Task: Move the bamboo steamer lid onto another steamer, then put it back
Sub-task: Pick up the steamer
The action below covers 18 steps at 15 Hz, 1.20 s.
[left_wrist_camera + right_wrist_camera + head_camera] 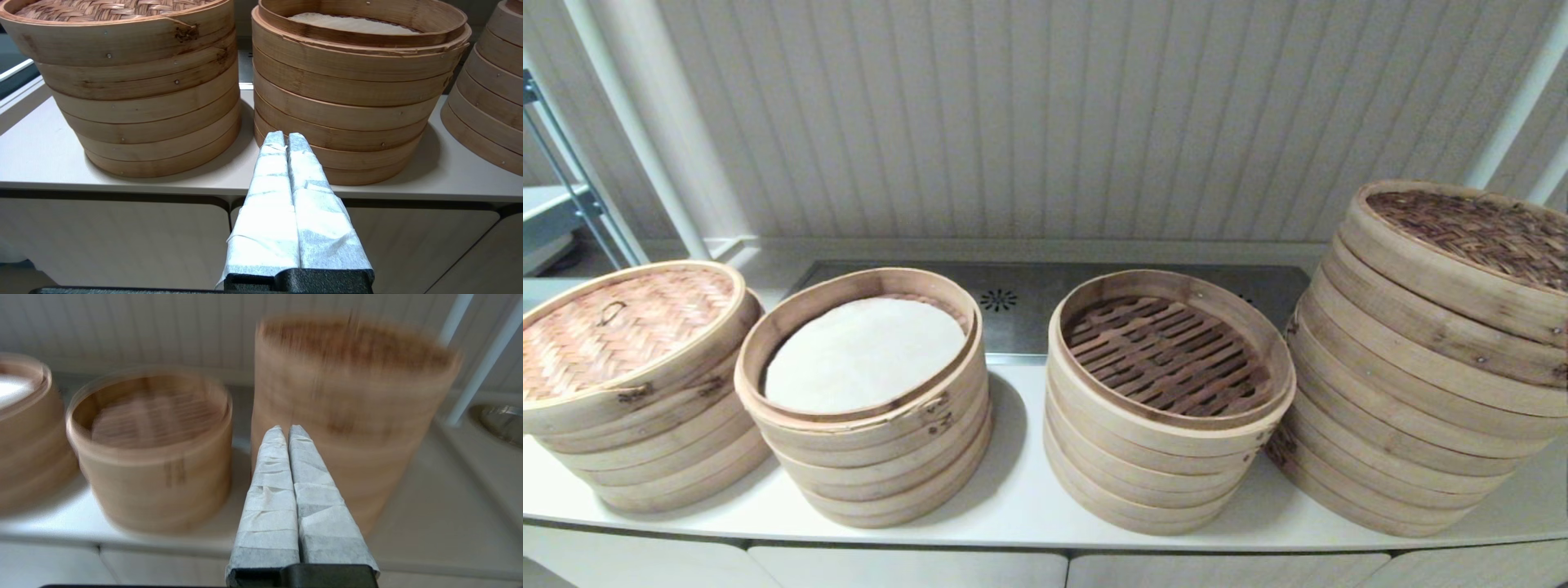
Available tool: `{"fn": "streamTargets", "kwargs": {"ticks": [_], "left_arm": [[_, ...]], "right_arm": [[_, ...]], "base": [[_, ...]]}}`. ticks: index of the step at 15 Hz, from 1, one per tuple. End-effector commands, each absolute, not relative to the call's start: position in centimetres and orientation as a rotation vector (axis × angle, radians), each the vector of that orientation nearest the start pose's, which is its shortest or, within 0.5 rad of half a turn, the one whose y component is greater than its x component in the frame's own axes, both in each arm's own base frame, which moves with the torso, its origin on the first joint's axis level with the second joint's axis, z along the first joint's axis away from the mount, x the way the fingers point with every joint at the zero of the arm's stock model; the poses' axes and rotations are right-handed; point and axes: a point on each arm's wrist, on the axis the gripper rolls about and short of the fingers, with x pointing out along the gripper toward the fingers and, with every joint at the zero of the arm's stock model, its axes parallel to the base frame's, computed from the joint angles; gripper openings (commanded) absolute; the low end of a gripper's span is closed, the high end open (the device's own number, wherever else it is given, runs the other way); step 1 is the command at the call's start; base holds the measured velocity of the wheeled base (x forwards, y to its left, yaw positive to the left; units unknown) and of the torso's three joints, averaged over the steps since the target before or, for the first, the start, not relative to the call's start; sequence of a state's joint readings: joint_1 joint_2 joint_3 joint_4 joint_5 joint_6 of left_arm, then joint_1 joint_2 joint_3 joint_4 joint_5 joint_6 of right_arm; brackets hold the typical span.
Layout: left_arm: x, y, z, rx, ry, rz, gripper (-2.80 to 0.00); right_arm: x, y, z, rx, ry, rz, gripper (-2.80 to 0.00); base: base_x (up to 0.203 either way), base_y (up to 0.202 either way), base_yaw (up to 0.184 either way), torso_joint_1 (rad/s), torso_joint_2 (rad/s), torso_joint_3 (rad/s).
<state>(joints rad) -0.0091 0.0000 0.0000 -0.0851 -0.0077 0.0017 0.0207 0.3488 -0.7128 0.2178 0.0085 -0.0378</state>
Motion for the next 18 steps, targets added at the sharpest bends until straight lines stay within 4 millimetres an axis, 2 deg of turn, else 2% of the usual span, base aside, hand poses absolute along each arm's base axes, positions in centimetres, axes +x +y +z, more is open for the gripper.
{"fn": "streamTargets", "kwargs": {"ticks": [1,4,6,10,14,15,18], "left_arm": [[-2.0,0.0,7.5,0.001,-0.052,-0.017,-2.8],[-2.0,0.0,7.5,0.001,-0.052,-0.017,-2.8],[-2.0,0.0,7.5,0.001,-0.052,-0.017,-2.8],[-2.0,0.0,7.5,0.001,-0.052,-0.017,-2.8],[-2.0,0.0,7.5,0.001,-0.052,-0.017,-2.8],[-2.0,0.0,7.5,0.001,-0.052,-0.017,-2.8],[-2.0,0.0,7.5,0.001,-0.051,-0.017,-2.8]], "right_arm": [[-0.4,0.0,28.6,-0.037,-0.051,0.028,-2.8],[4.5,-0.1,32.7,-0.033,0.031,-0.041,-2.8],[7.8,-0.4,34.4,-0.025,0.08,-0.108,-2.8],[15.1,-2.0,35.5,0.014,0.186,-0.306,-2.8],[20.4,-3.0,36.7,0.04,0.194,-0.362,-2.8],[21.4,-3.1,36.6,0.041,0.203,-0.37,0.0],[23.6,-3.5,35.7,0.041,0.245,-0.378,0.0]], "base": [[0.0,0.0,0.0,0.0,0.0,0.0],[0.0,0.0,0.0,0.0,0.0,0.0],[0.0,0.0,0.0,0.0,0.0,0.0],[0.0,0.0,0.0,0.0,0.0,0.0],[0.0,0.0,0.0,0.0,0.0,0.0],[0.0,0.0,0.0,0.0,0.0,0.0],[0.0,0.0,0.0,0.0,0.0,0.0]]}}
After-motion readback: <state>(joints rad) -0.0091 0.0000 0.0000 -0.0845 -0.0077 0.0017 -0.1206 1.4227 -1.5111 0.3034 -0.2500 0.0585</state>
